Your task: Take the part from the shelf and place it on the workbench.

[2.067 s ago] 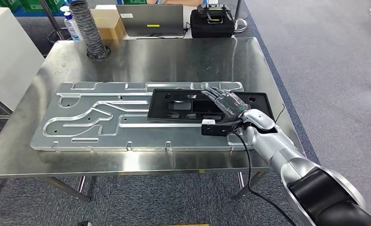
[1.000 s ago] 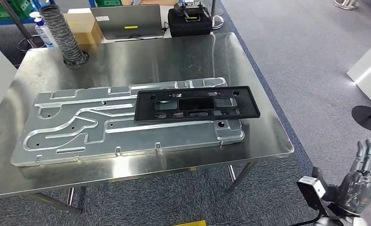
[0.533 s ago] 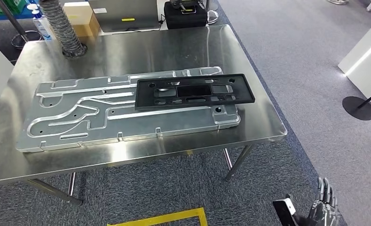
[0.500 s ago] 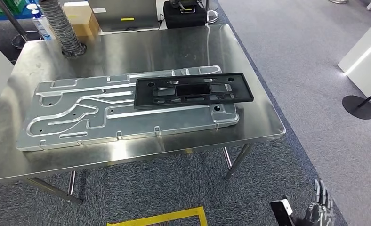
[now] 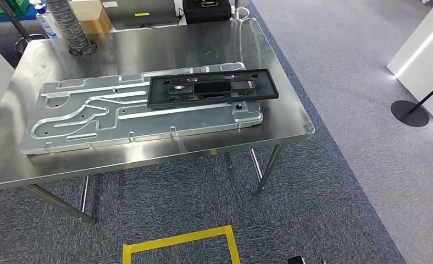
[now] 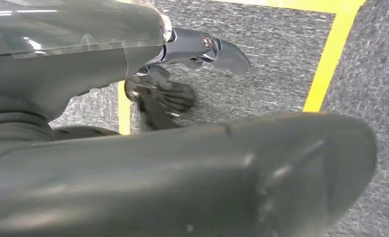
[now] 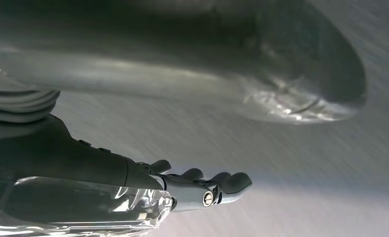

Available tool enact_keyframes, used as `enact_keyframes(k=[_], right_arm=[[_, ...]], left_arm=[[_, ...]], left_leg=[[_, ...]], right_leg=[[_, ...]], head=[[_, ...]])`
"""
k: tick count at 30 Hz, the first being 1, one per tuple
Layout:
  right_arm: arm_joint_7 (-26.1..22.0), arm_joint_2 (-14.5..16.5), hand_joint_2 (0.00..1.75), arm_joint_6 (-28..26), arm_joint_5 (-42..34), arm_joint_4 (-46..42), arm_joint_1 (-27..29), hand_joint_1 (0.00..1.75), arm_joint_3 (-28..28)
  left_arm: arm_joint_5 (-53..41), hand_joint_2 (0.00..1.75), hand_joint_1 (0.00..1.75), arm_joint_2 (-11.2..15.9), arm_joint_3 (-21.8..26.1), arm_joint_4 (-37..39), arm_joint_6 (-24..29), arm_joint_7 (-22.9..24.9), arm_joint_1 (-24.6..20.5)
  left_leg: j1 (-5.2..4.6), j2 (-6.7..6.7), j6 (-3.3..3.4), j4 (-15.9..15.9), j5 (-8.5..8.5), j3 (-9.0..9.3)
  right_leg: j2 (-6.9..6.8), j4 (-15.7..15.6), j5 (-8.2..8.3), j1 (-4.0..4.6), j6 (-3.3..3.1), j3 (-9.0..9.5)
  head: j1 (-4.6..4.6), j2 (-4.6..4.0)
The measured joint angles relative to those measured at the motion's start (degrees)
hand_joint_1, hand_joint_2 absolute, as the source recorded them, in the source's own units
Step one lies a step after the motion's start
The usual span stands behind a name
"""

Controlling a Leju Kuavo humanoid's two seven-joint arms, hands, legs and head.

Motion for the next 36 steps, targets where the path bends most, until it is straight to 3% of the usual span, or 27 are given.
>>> enact_keyframes(k=[1, 2, 4, 5, 8, 9, 10, 11, 13, 15, 16, 17, 19, 20, 21, 23, 24, 25, 26, 27, 29, 31, 32, 34, 35, 36], right_arm=[[3.50, -0.51, 0.00, 1.37, 0.81, 2.15, -0.03, 0.00, 0.00], [6.89, -0.93, 0.00, 2.94, 1.03, 3.98, 0.01, 0.00, -0.02], [12.28, -1.46, 0.00, 5.58, 0.08, 6.94, 0.20, 0.00, -0.37], [14.15, -1.55, 0.00, 6.42, -0.67, 8.17, 0.29, 0.00, -0.70], [17.04, -1.59, 0.00, 7.21, -2.00, 11.54, 0.36, 0.00, -1.65], [17.57, -1.59, 0.00, 7.32, -2.13, 12.47, 0.34, 0.00, -1.80], [17.90, -1.59, 0.00, 7.56, -2.18, 13.26, 0.32, 0.00, -1.91], [18.12, -1.59, 0.00, 8.07, -2.05, 13.96, 0.31, 0.00, -1.97], [18.31, -1.59, 0.00, 9.81, -1.40, 14.98, 0.21, 0.00, -2.01], [18.16, -1.59, 0.00, 11.67, -0.71, 15.63, -0.09, 0.00, -1.98], [17.98, -1.59, 0.00, 12.40, -0.54, 15.92, -0.26, 0.00, -1.96], [17.76, -1.59, 0.00, 13.20, -0.51, 16.23, -0.39, 0.00, -1.95], [17.48, -1.74, 0.00, 15.35, -0.70, 16.85, -0.54, 0.00, -1.95], [17.44, -1.98, 0.00, 16.73, -0.85, 17.14, -0.69, 0.00, -1.95], [17.46, -2.40, 0.00, 17.99, -0.97, 17.44, -0.88, 0.00, -1.95], [17.50, -3.51, 0.00, 19.59, -1.05, 18.11, -1.20, 0.00, -1.95], [17.51, -4.15, 0.00, 20.00, -1.05, 18.46, -1.27, 0.00, -1.95], [17.53, -4.75, 0.00, 20.49, -1.03, 18.81, -1.29, 0.00, -1.94], [17.60, -5.40, 0.00, 21.18, -0.96, 19.14, -1.32, 0.00, -1.91], [17.72, -6.18, 0.00, 21.98, -0.82, 19.52, -1.40, 0.00, -1.85], [17.96, -7.83, 0.00, 23.24, -0.35, 20.30, -1.72, 0.00, -1.55], [18.05, -9.33, 0.00, 23.68, 0.24, 21.05, -1.99, 0.00, -1.05], [18.04, -9.89, 0.00, 23.83, 0.53, 21.33, -2.06, 0.00, -0.80], [17.76, -10.64, 0.00, 24.12, 1.01, 21.78, -2.24, 0.00, -0.35], [17.46, -10.82, 0.00, 24.25, 1.18, 21.90, -2.33, 0.00, -0.12], [17.08, -10.92, 0.00, 24.32, 1.30, 21.98, -2.39, 0.00, 0.13]], left_arm=[[-0.56, 0.00, 0.00, 0.00, 0.01, 0.00, 0.14, -0.20, -0.01], [-1.38, 0.00, 0.00, 0.00, -0.05, 0.00, 0.24, -0.26, 0.01], [-3.68, 0.00, 0.00, 0.05, -0.46, 0.01, 0.16, -0.07, 0.17], [-4.89, 0.00, 0.00, 0.16, -0.88, 0.02, -0.04, 0.07, 0.18], [-7.53, 0.00, 0.00, 0.88, -2.58, 0.02, -1.15, 0.13, 0.17], [-7.96, 0.00, 0.00, 1.14, -3.05, 0.02, -1.49, 0.12, 0.18], [-8.26, 0.00, 0.00, 1.36, -3.44, 0.02, -1.71, 0.13, 0.17], [-8.42, 0.00, 0.00, 1.52, -3.76, 0.02, -1.84, 0.16, 0.16], [-8.59, 0.00, 0.00, 1.73, -4.26, 0.02, -1.83, 0.39, 0.17], [-8.61, 0.00, 0.00, 1.83, -4.60, 0.02, -1.58, 0.67, 0.28], [-8.64, 0.00, 0.00, 1.87, -4.70, 0.02, -1.45, 0.75, 0.34], [-8.71, 0.00, 0.00, 1.91, -4.78, 0.02, -1.37, 0.84, 0.39], [-8.85, 0.00, 0.00, 2.13, -4.89, 0.02, -1.34, 1.04, 0.47], [-8.88, 0.00, 0.00, 2.27, -4.92, 0.03, -1.37, 1.14, 0.53], [-8.85, 0.00, 0.00, 2.44, -4.93, 0.03, -1.42, 1.19, 0.60], [-8.69, 0.00, 0.00, 2.65, -4.93, 0.04, -1.51, 1.19, 0.66], [-8.63, 0.00, 0.00, 2.75, -4.93, 0.04, -1.56, 1.16, 0.67], [-8.51, 0.00, 0.00, 2.85, -4.93, 0.04, -1.64, 1.09, 0.67], [-8.34, 0.00, 0.00, 2.96, -4.92, 0.04, -1.78, 0.95, 0.67], [-8.07, 0.00, 0.00, 3.08, -4.87, 0.04, -2.01, 0.79, 0.63], [-7.47, 0.00, 0.00, 3.35, -4.73, 0.04, -2.59, 0.64, 0.35], [-7.01, 0.00, 0.00, 3.62, -4.54, 0.04, -2.91, 0.86, -0.03], [-6.83, 0.00, 0.00, 3.74, -4.44, 0.04, -2.89, 1.02, -0.12], [-6.61, 0.00, 0.00, 3.87, -4.19, 0.04, -2.67, 1.17, -0.16], [-6.54, 0.00, 0.00, 3.92, -4.09, 0.04, -2.54, 1.11, -0.18], [-6.51, 0.00, 0.00, 3.94, -4.00, 0.04, -2.42, 1.01, -0.21]], left_leg=[[-0.22, -0.06, 0.24, -2.83, -0.81, 1.91], [-0.45, -0.03, 0.47, -4.17, -1.15, 2.55], [-0.39, 0.29, 1.19, -4.37, -0.17, 1.87], [-0.31, 0.49, 1.60, -4.46, 0.51, 1.28], [-0.32, 0.91, 2.21, -4.41, 2.65, -1.30], [-0.35, 1.01, 2.17, -4.26, 3.33, -2.31], [-0.36, 1.13, 2.07, -4.02, 3.97, -3.35], [-0.34, 1.21, 1.94, -3.68, 4.57, -4.46], [-0.28, 1.27, 1.57, -2.79, 5.56, -6.54], [-0.34, 1.26, 1.01, -1.87, 6.30, -8.06], [-0.35, 1.27, 0.68, -1.59, 6.70, -8.46], [-0.32, 1.29, 0.31, -1.49, 7.16, -8.72], [-0.16, 1.14, -0.41, -1.36, 7.65, -9.06], [-0.05, 0.91, -0.69, -0.57, 6.62, -9.52], [0.04, 0.63, -0.93, 1.26, 4.51, -10.22], [0.25, 0.25, -1.28, 7.99, -1.38, -12.10], [0.29, 0.19, -1.44, 11.65, -3.32, -12.77], [0.31, 0.18, -1.52, 14.24, -3.92, -12.90], [0.32, 0.18, -1.56, 15.06, -3.20, -12.21], [0.33, 0.18, -1.52, 13.69, -1.60, -10.48], [0.28, 0.06, -1.26, 5.85, 0.51, -4.38], [0.01, -0.21, -0.61, -1.90, -0.07, 0.56], [-0.18, -0.31, -0.28, -3.70, -0.53, 1.41], [-0.27, -0.21, 0.61, -4.24, 0.30, 0.68], [-0.25, -0.08, 1.14, -4.40, 0.85, 0.26], [-0.22, 0.07, 1.72, -4.52, 1.52, -0.29]], right_leg=[[-0.05, 0.14, 0.42, -0.03, 0.28, -0.16], [-0.09, 0.19, 0.87, -0.08, 0.58, -0.22], [-0.07, 0.63, 0.80, -0.28, 1.19, -0.55], [-0.04, 1.83, -0.81, -0.39, 1.48, -1.04], [-0.06, 11.02, -9.51, -0.81, 2.26, -3.49], [-0.06, 14.46, -10.97, -0.94, 2.46, -4.02], [-0.07, 16.70, -10.94, -1.08, 2.63, -3.94], [-0.09, 17.09, -9.66, -1.23, 2.76, -2.99], [-0.16, 11.87, -6.49, -1.54, 2.85, 1.83], [-0.19, 3.25, -6.81, -1.45, 2.53, 7.73], [-0.19, 0.37, -7.60, -1.30, 2.23, 9.44], [-0.18, -1.11, -8.15, -1.07, 1.84, 10.08], [-0.35, -1.57, -7.38, -1.02, 0.96, 9.48], [-0.47, -1.67, -6.70, -1.07, 0.48, 8.96], [-0.58, -1.80, -5.97, -1.16, 0.09, 8.29], [-0.66, -1.65, -4.62, -1.07, -0.33, 6.61], [-0.68, -1.48, -3.99, -0.99, -0.35, 5.66], [-0.72, -1.27, -3.36, -0.92, -0.32, 4.68], [-0.73, -1.05, -2.74, -0.88, -0.25, 3.63], [-0.73, -0.82, -2.10, -0.88, -0.13, 2.56], [-0.68, -0.32, -0.89, -0.84, 0.30, 0.75], [-0.75, -0.08, 0.25, -0.80, 0.90, -0.16], [-0.79, -0.16, 0.81, -0.85, 1.22, -0.36], [-0.70, -0.39, 1.66, -1.04, 1.88, -0.71], [-0.59, 0.15, 0.89, -1.14, 2.20, -1.13], [-0.49, 1.71, -0.88, -1.21, 2.45, -1.75]], head=[[0.00, 0.00], [0.00, 0.00], [0.00, 0.00], [0.00, 0.00], [0.01, 0.00], [0.01, 0.00], [0.01, 0.00], [0.01, 0.00], [0.01, 0.00], [0.01, 0.00], [0.01, 0.00], [0.01, 0.00], [0.01, 0.00], [0.01, 0.00], [0.01, 0.00], [0.01, 0.00], [0.00, 0.00], [0.00, 0.00], [0.00, 0.00], [0.00, 0.00], [0.00, 0.00], [0.00, 0.00], [0.01, 0.00], [0.01, 0.00], [0.01, 0.00], [0.01, 0.00]])
